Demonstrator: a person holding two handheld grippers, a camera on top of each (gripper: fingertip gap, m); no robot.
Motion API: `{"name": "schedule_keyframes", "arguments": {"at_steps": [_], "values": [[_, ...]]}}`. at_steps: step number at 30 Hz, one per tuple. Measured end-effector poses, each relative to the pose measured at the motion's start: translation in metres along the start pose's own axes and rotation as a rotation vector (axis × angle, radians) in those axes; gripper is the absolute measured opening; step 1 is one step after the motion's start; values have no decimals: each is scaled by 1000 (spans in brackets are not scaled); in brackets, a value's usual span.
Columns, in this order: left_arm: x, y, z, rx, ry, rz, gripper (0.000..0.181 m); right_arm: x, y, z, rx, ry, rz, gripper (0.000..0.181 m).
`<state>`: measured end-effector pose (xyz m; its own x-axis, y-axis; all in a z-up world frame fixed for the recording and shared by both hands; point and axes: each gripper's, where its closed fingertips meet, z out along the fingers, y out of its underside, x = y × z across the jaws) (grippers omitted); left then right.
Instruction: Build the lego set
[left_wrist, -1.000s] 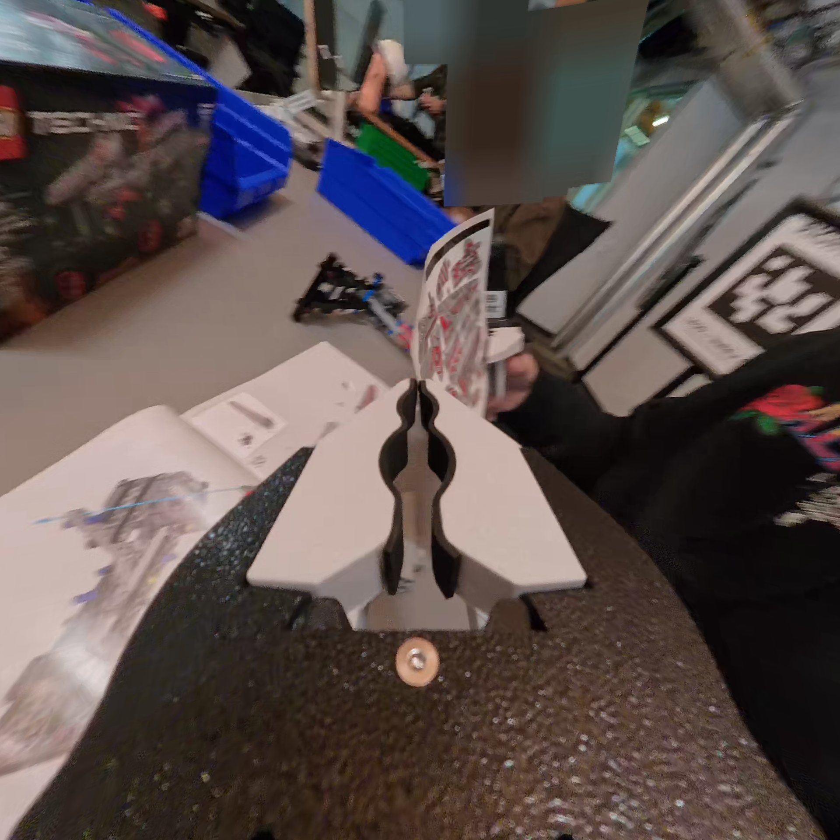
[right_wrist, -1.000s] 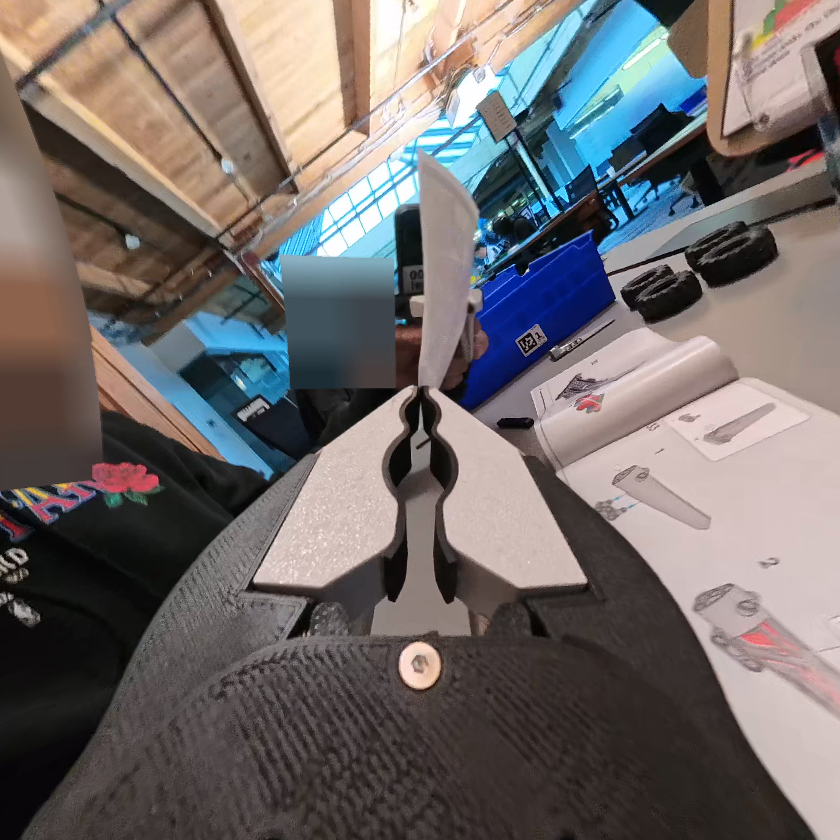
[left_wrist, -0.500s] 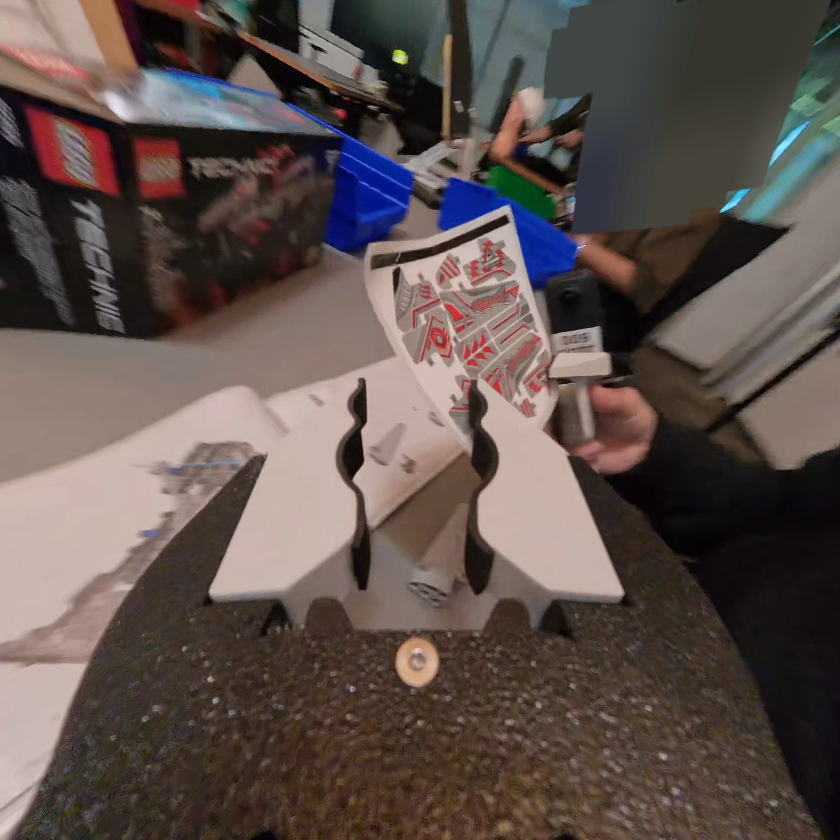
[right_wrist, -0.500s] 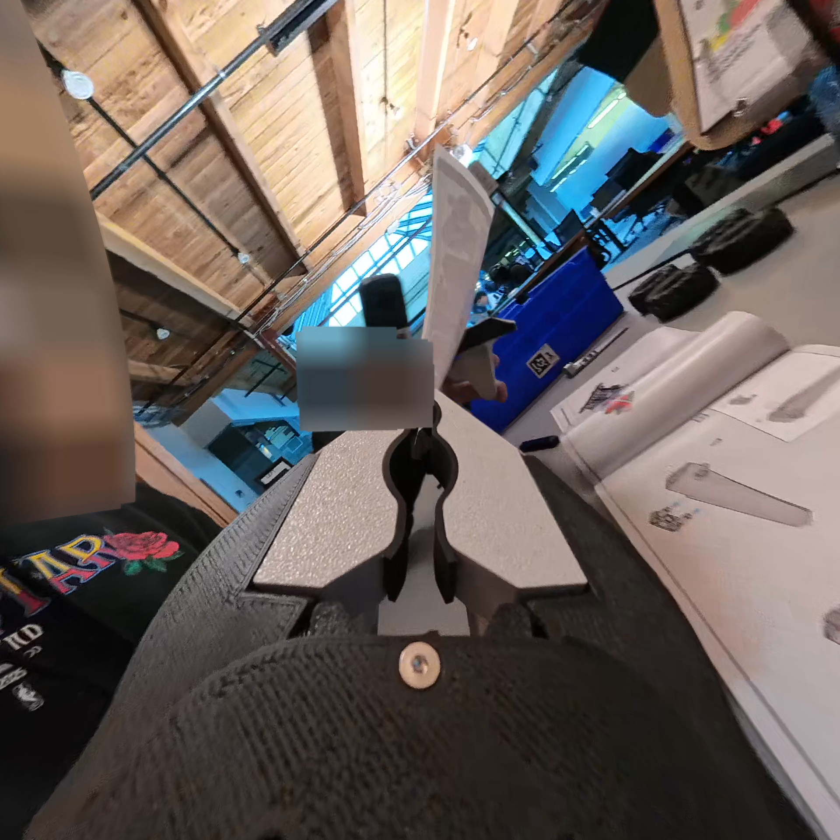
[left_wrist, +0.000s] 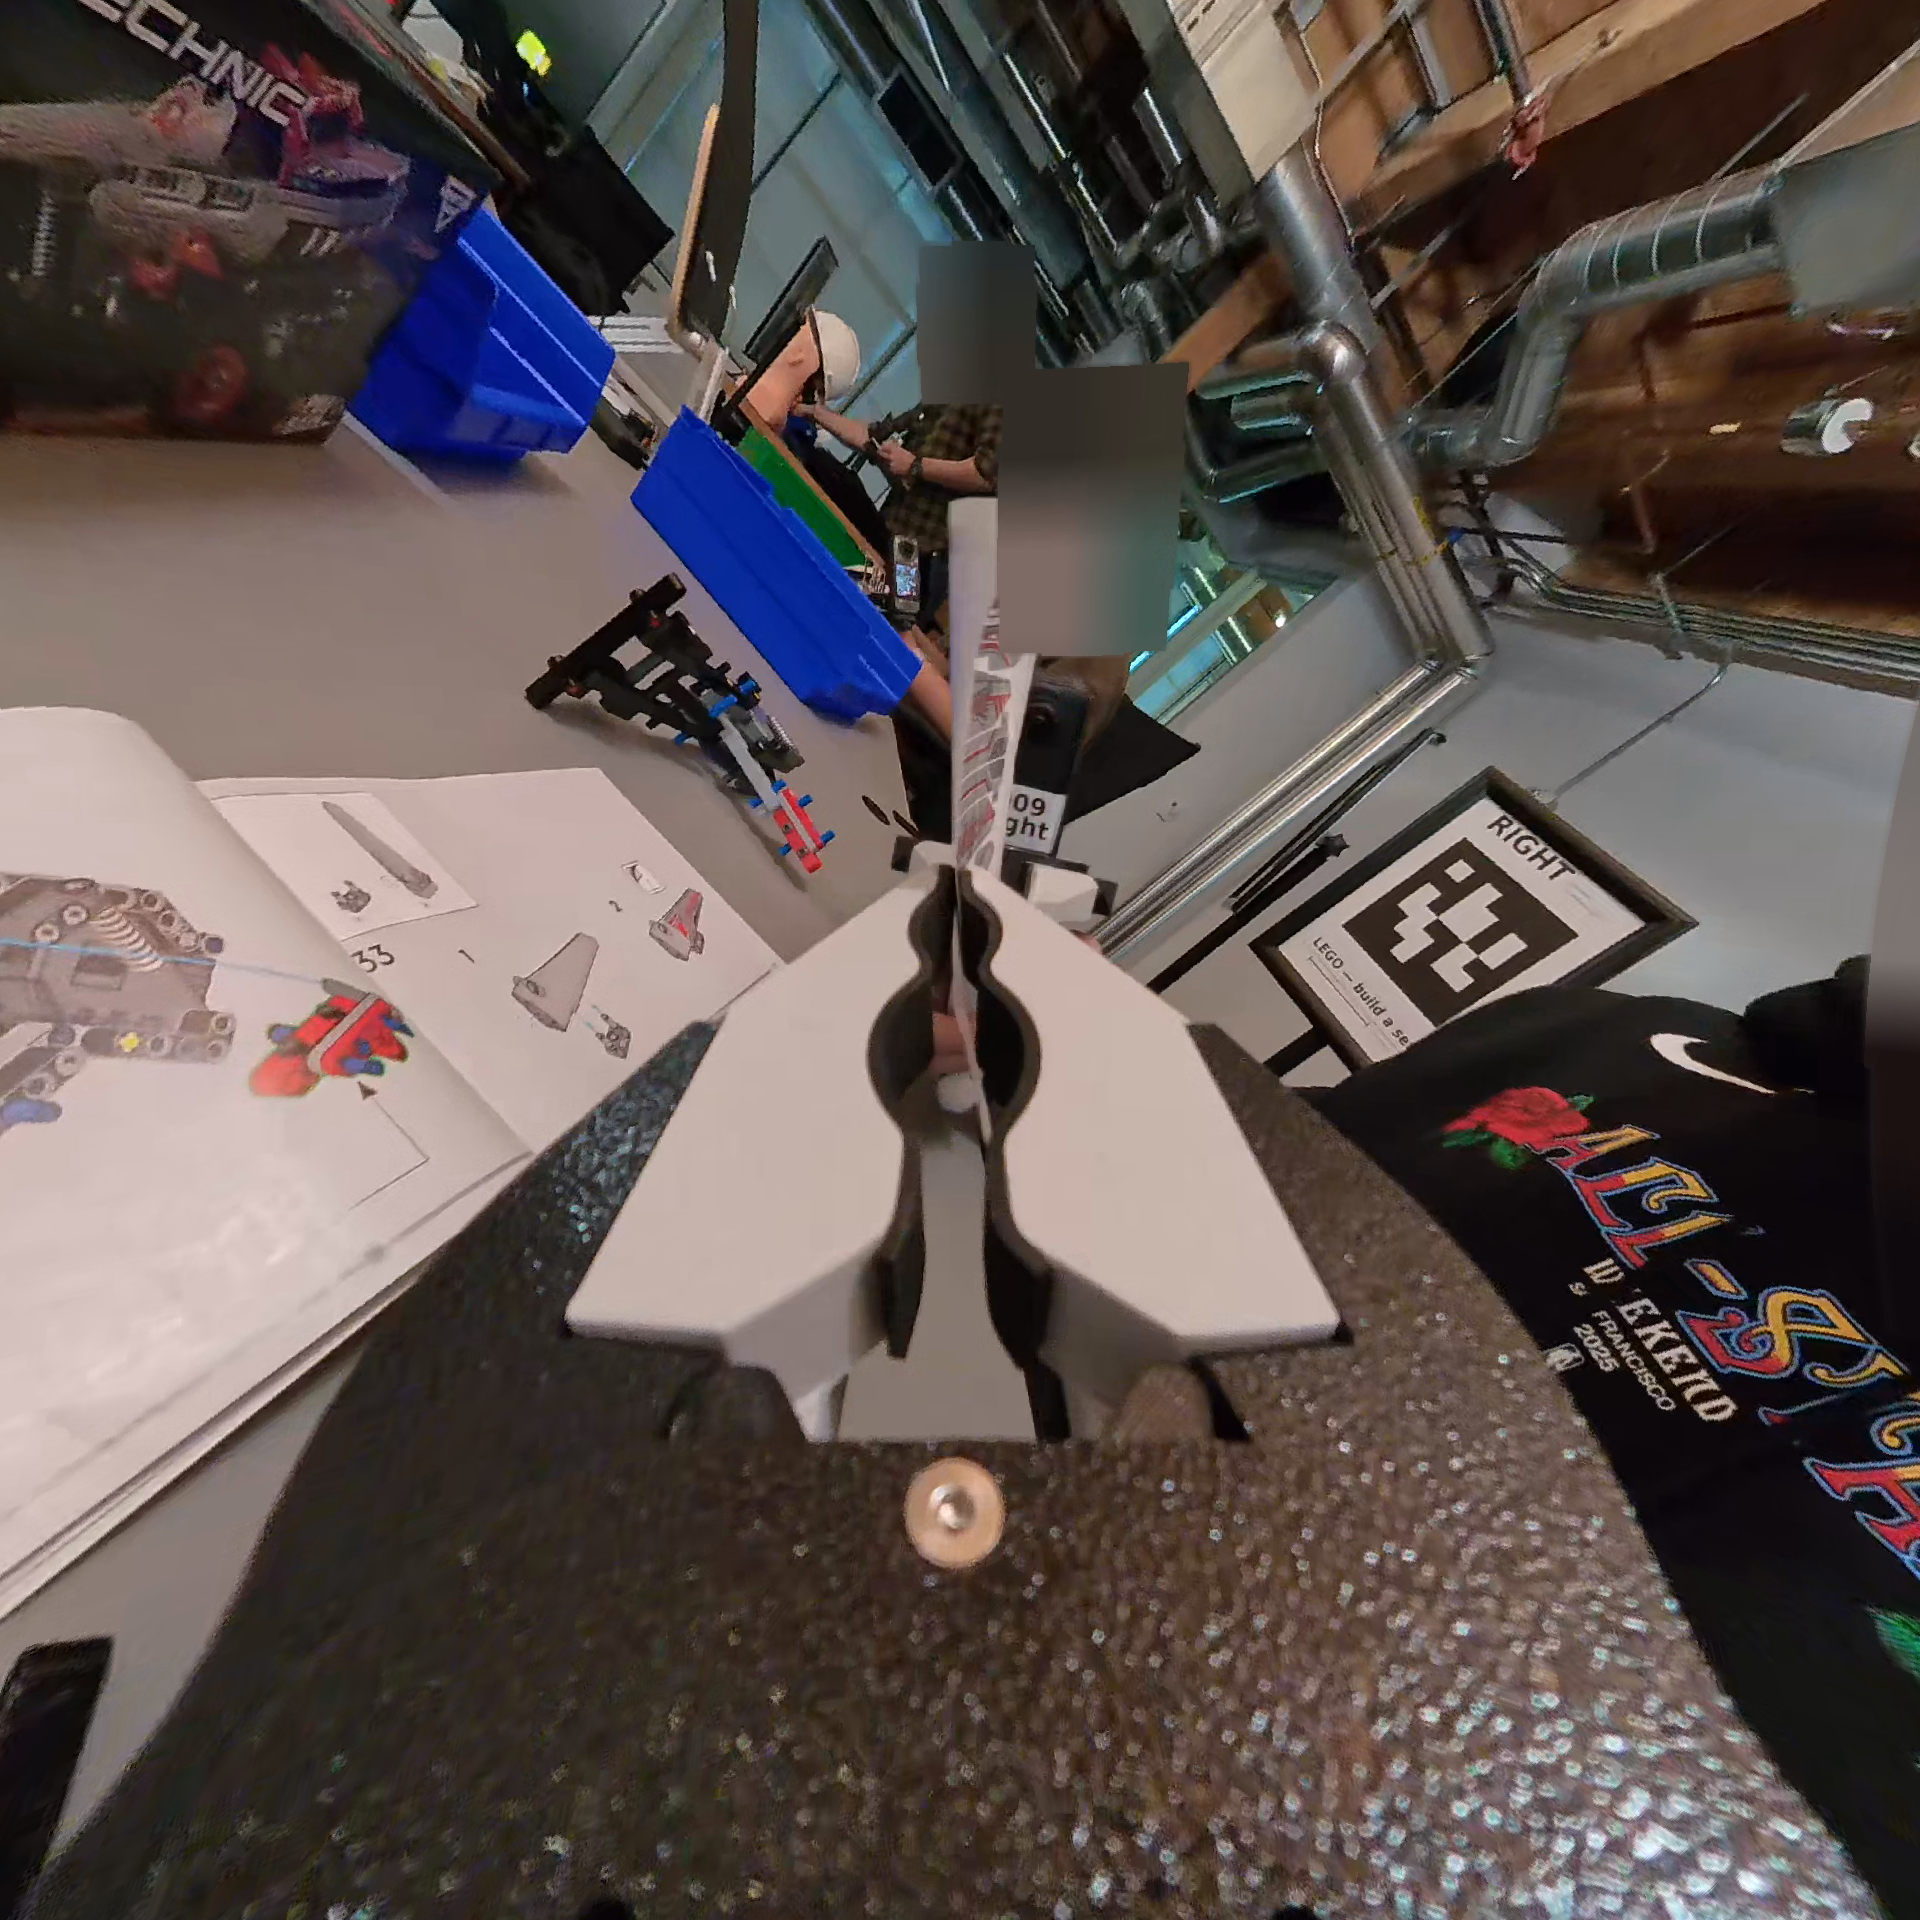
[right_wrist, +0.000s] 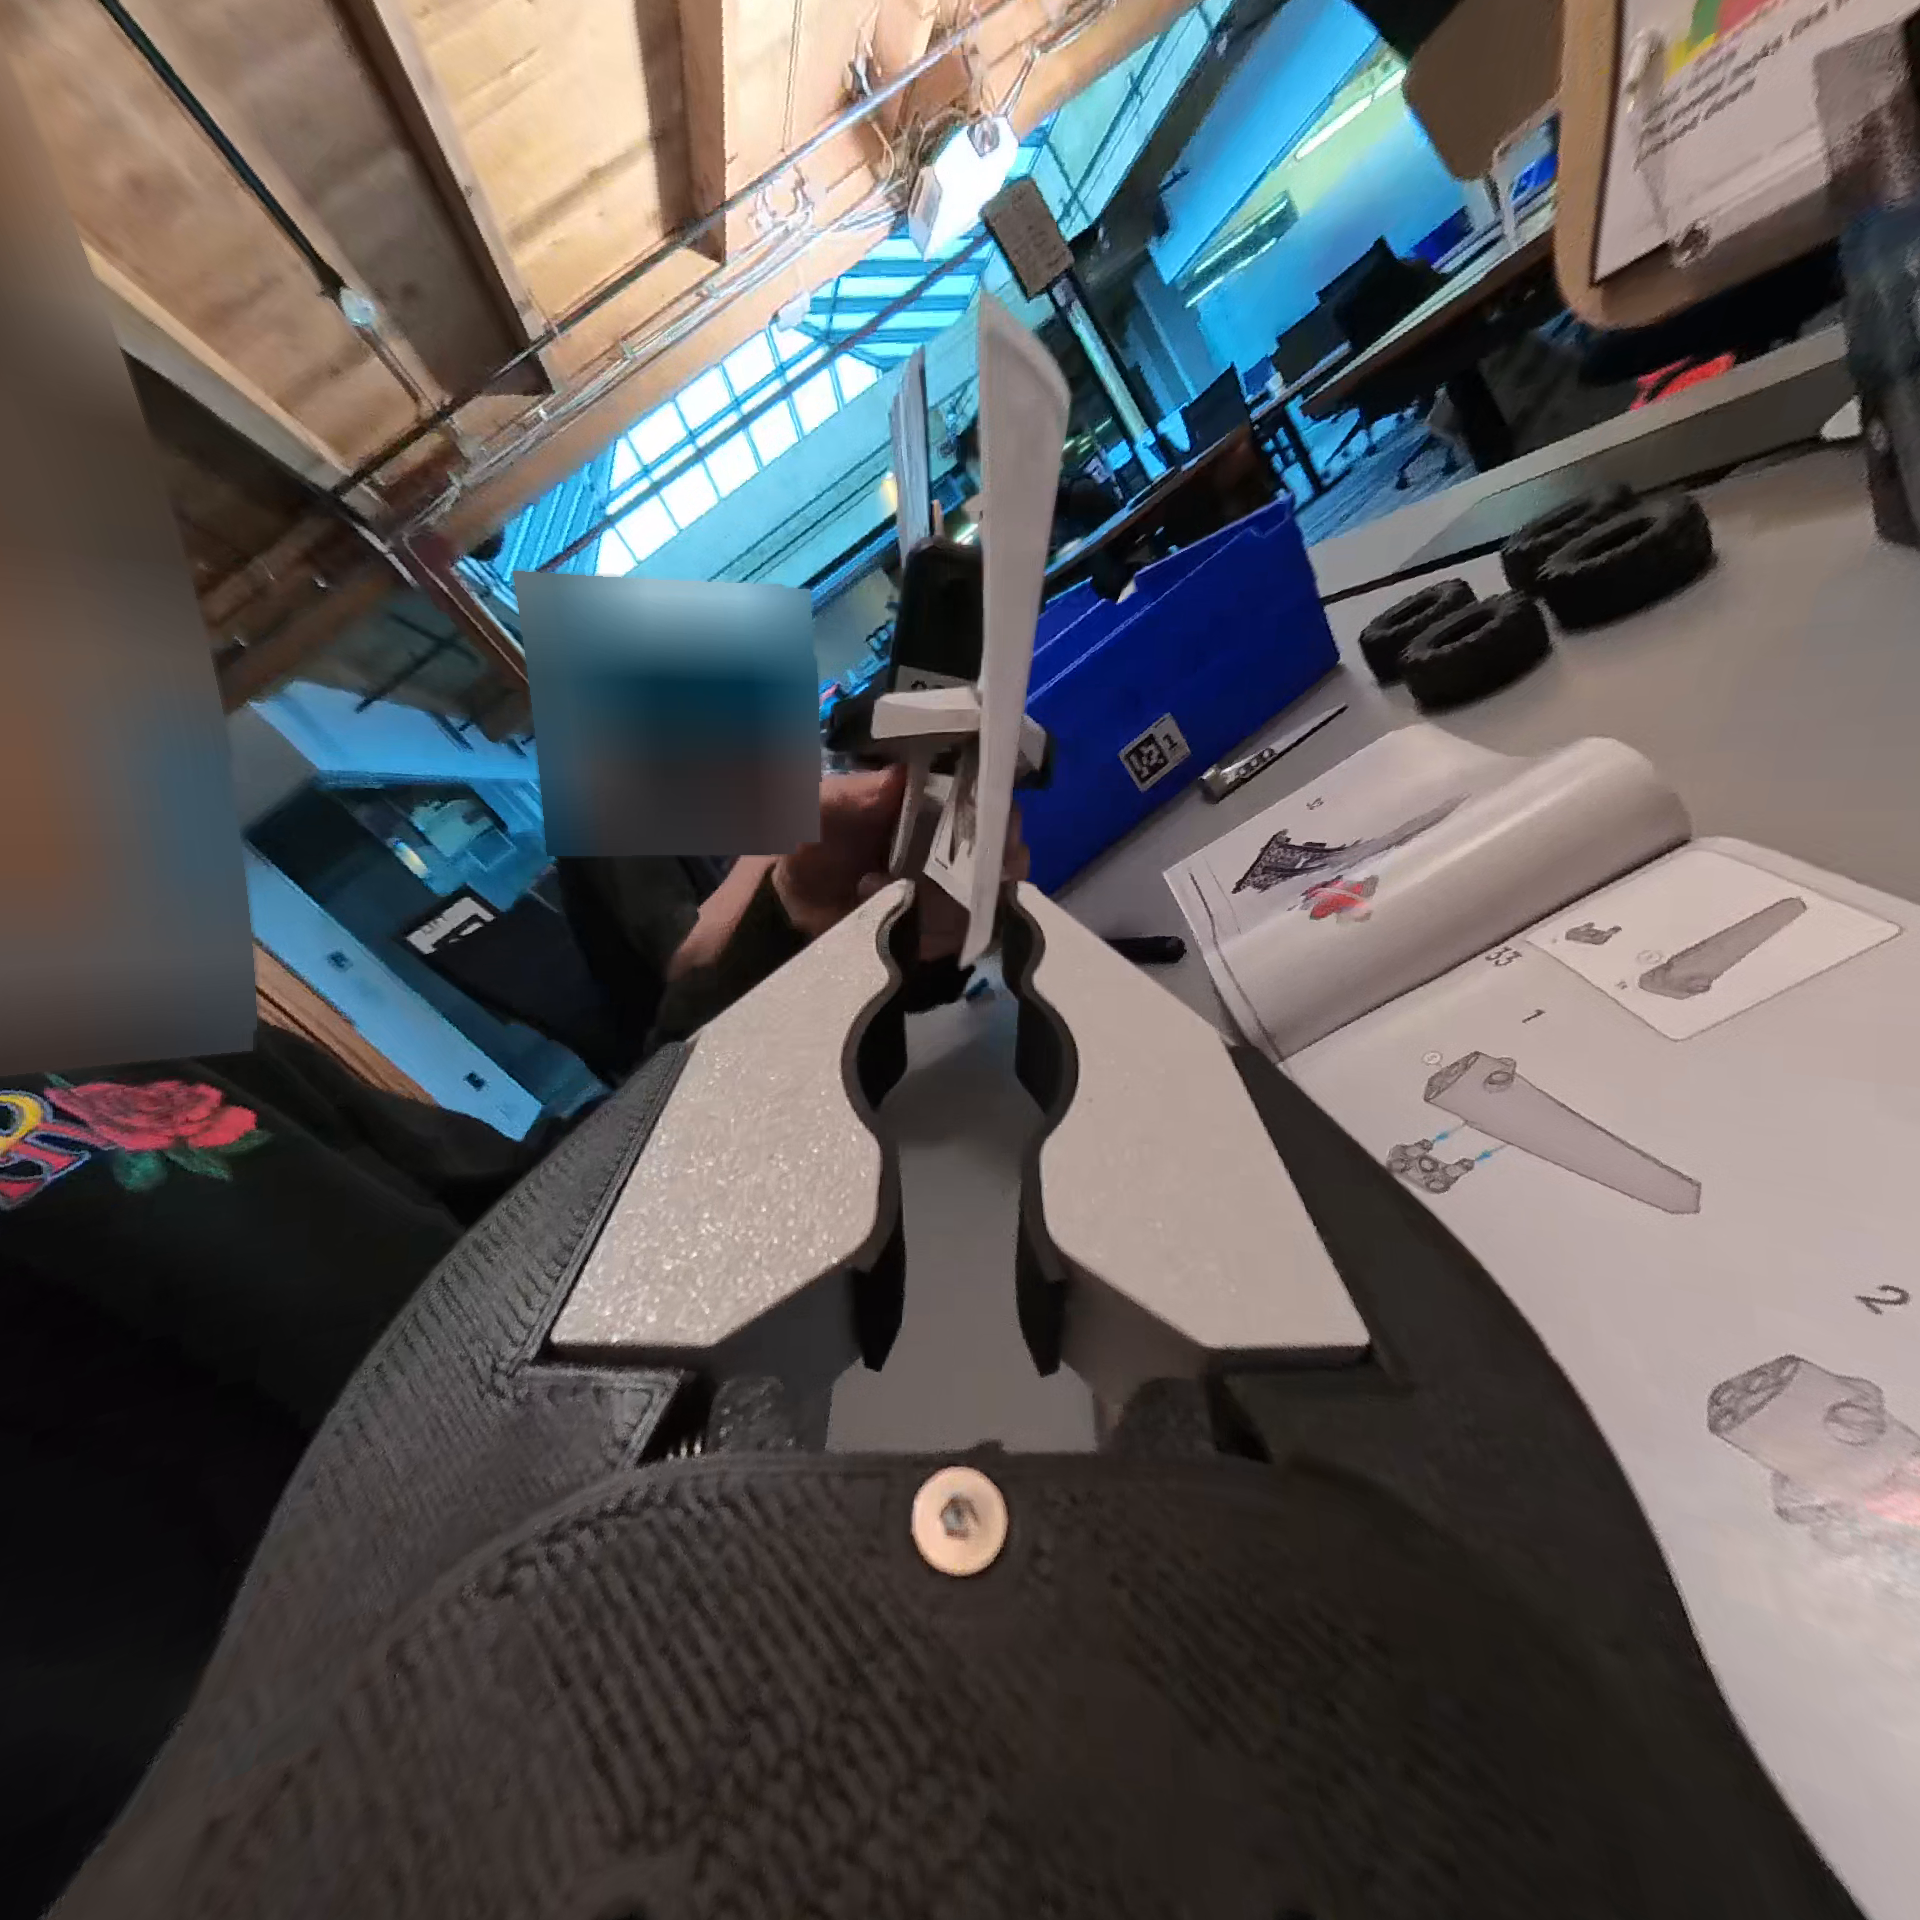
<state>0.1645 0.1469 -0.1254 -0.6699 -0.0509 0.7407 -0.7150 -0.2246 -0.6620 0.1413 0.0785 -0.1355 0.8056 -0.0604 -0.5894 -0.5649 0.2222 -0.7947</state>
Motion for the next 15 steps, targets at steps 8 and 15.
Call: {"name": "schedule_keyframes", "arguments": {"at_steps": [8, 15], "values": [[-3, 7, -7, -40, 16, -29, 0, 0, 1, 9, -13, 32, -55, 6], [-12, 6, -7, -34, -25, -25, 0, -2, 3, 11, -6, 33, -48, 0]]}}
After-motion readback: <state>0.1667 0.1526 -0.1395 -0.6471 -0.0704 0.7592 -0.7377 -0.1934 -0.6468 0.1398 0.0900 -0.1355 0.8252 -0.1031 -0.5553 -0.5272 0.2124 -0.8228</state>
